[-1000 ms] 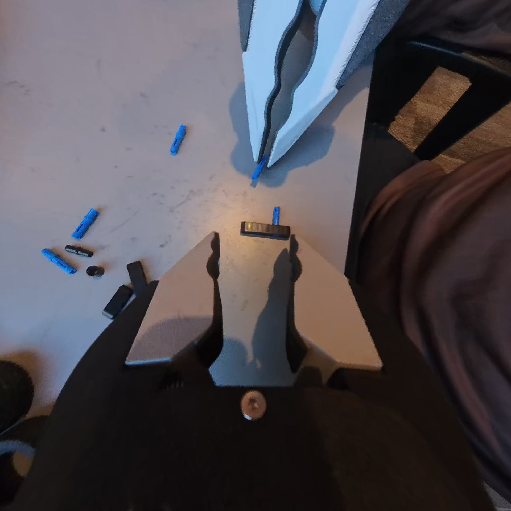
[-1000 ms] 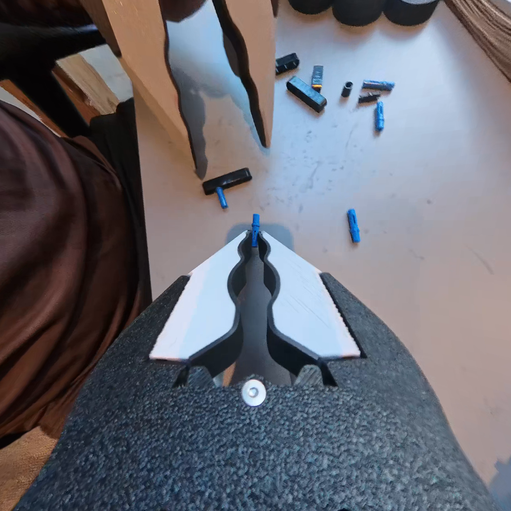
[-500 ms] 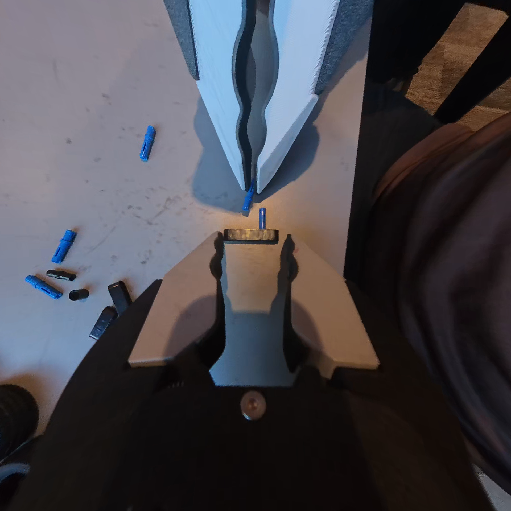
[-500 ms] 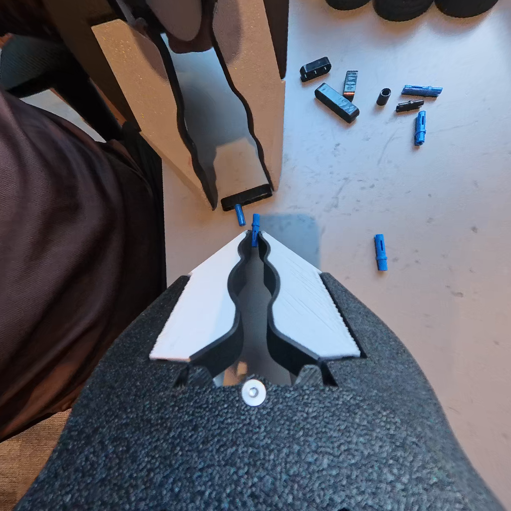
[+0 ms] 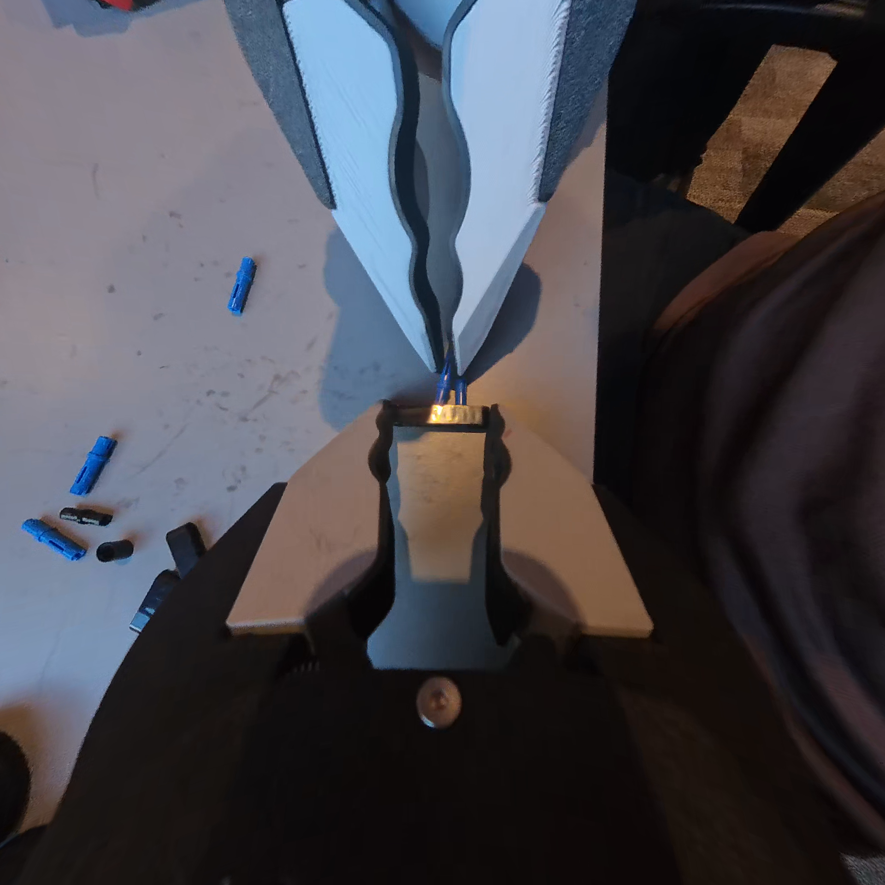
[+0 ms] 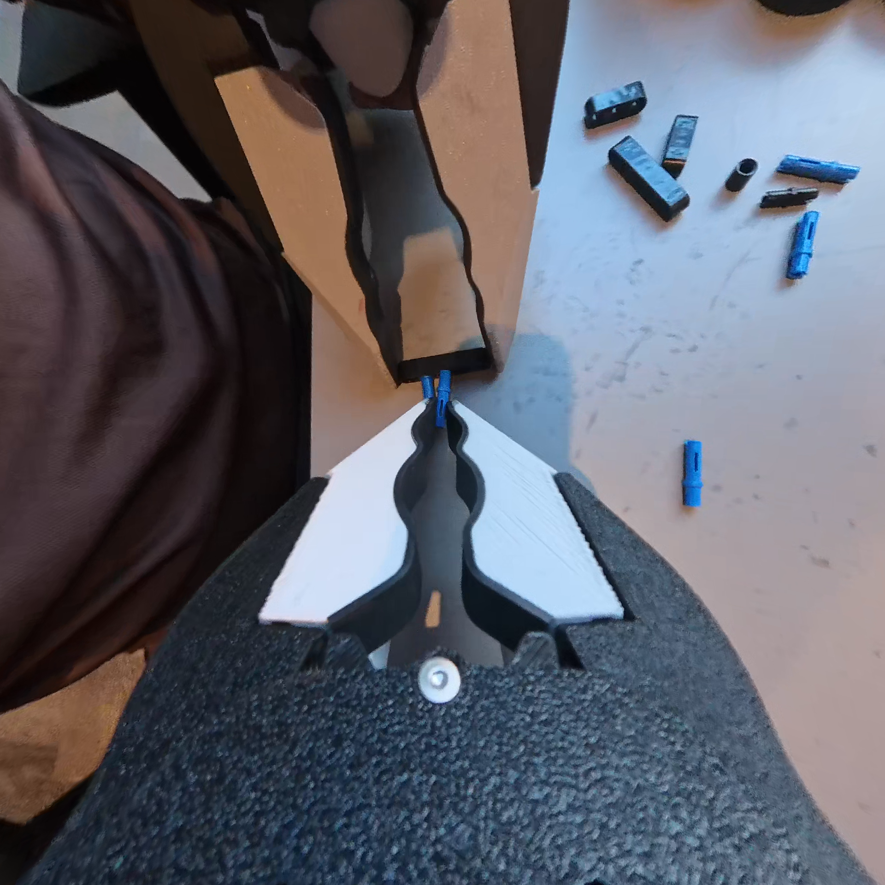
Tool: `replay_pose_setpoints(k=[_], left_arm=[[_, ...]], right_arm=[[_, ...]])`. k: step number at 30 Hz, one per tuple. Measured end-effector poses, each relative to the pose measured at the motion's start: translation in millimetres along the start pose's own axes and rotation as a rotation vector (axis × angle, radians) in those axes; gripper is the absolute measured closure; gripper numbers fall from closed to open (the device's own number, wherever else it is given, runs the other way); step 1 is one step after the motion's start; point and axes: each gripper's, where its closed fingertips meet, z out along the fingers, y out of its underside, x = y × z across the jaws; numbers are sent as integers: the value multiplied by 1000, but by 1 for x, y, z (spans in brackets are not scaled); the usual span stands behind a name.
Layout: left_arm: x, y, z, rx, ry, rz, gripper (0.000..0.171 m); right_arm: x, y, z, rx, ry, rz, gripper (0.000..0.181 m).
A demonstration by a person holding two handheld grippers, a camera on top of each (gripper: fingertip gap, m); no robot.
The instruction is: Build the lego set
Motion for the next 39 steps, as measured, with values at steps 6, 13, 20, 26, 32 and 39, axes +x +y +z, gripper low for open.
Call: replay_pose_setpoints(k=[6,13,20,26,32,39], left_arm=[[2,1,-1,12,20,30,134],[2,-2,-4,35,-79,191,134],[4,-5,-7,117,-189,319,134],[5,-5,-7,142,-170,332,134],[5,-5,-7,141,-168,371,134],[6,-6,-8,154,-189,408,134]], right_arm=[[-1,0,2,-97,-129,41,177],[-4,1,3,-151,-281,215,178],[-7,0,1,-133,-307,243,178],[-6,1,1,-165,-307,212,178],[-9,1,1,-270,-353,144,178],[-7,0,1,-254,-394,204,178]])
